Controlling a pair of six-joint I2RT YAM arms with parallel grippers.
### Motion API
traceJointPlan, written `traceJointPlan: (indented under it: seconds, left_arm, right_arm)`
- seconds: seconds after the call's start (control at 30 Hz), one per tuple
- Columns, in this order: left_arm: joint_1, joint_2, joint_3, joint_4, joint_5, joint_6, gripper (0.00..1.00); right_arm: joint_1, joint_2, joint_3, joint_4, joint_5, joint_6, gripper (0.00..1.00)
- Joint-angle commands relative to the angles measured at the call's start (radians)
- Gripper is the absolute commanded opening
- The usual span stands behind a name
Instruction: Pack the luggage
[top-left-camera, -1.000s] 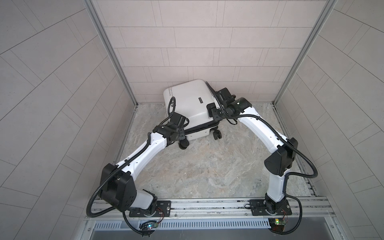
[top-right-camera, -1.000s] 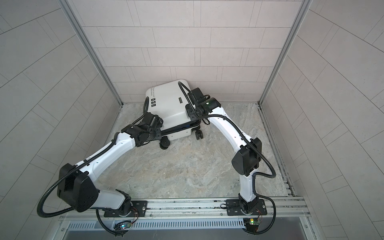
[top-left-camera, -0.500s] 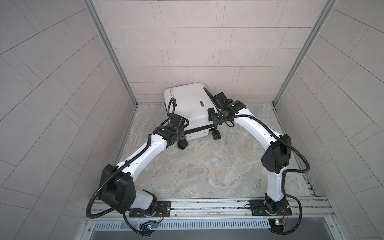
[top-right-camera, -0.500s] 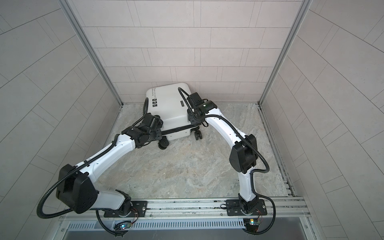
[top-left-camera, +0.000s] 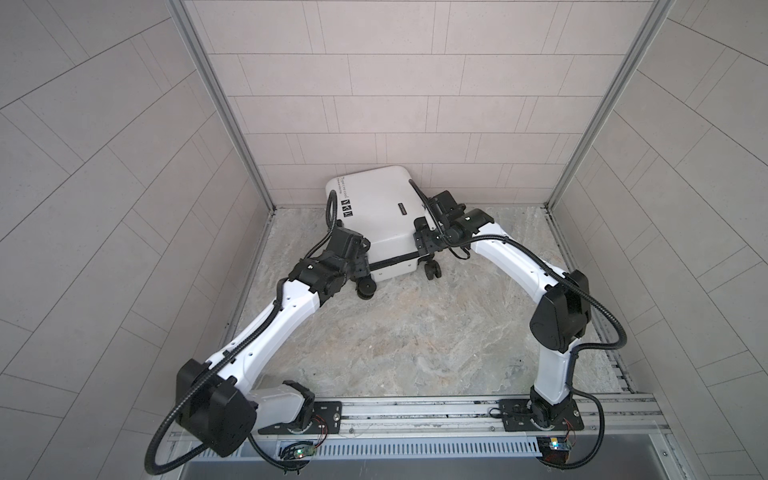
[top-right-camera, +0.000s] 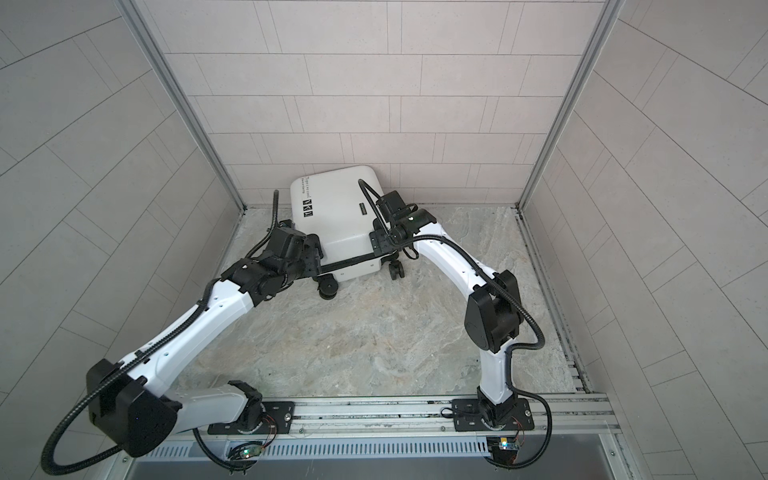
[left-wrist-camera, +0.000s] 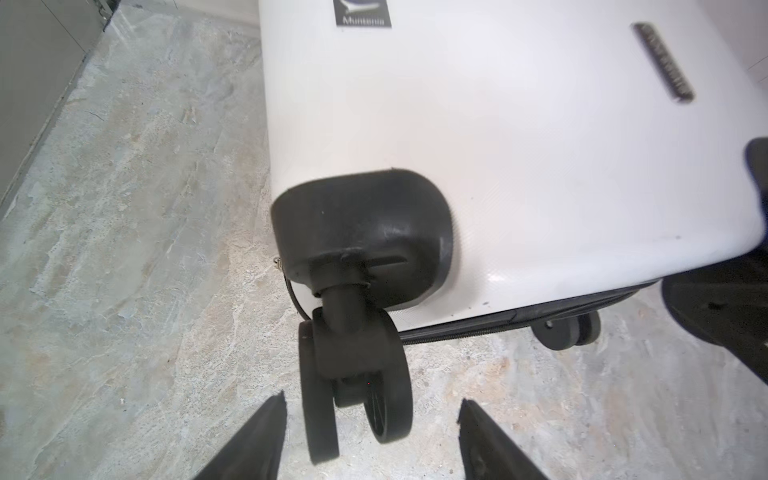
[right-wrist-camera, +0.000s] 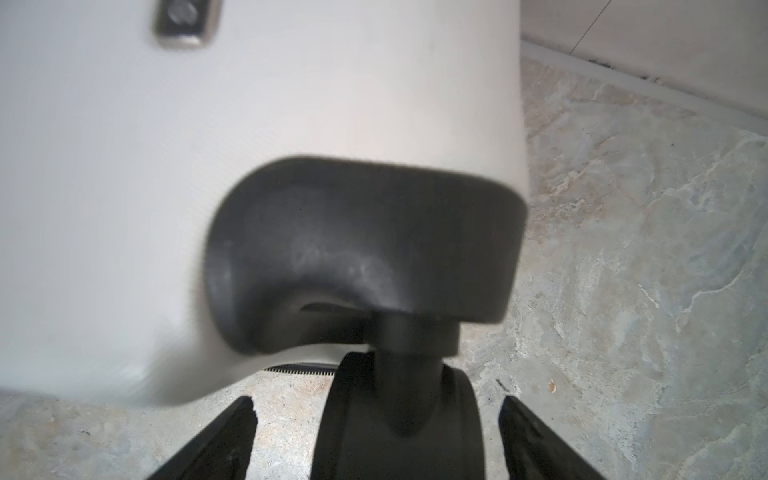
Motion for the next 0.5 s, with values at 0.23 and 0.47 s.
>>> traceJointPlan:
  seconds: [0.23,0.47]
  left_arm:
    - [0.212,-0.190,-0.138,0.006,0.196,-0.056,0.72]
    - [0.351,-0.278,-0.323,0.093,0.368,-0.131,0.73]
  right_arm:
    - [-0.063,-0.232,-0.159,0.080,-0.060,0.019,0.95]
    - [-0.142,-0.385,-0.489,0.228,-0.114,0.060,0.93]
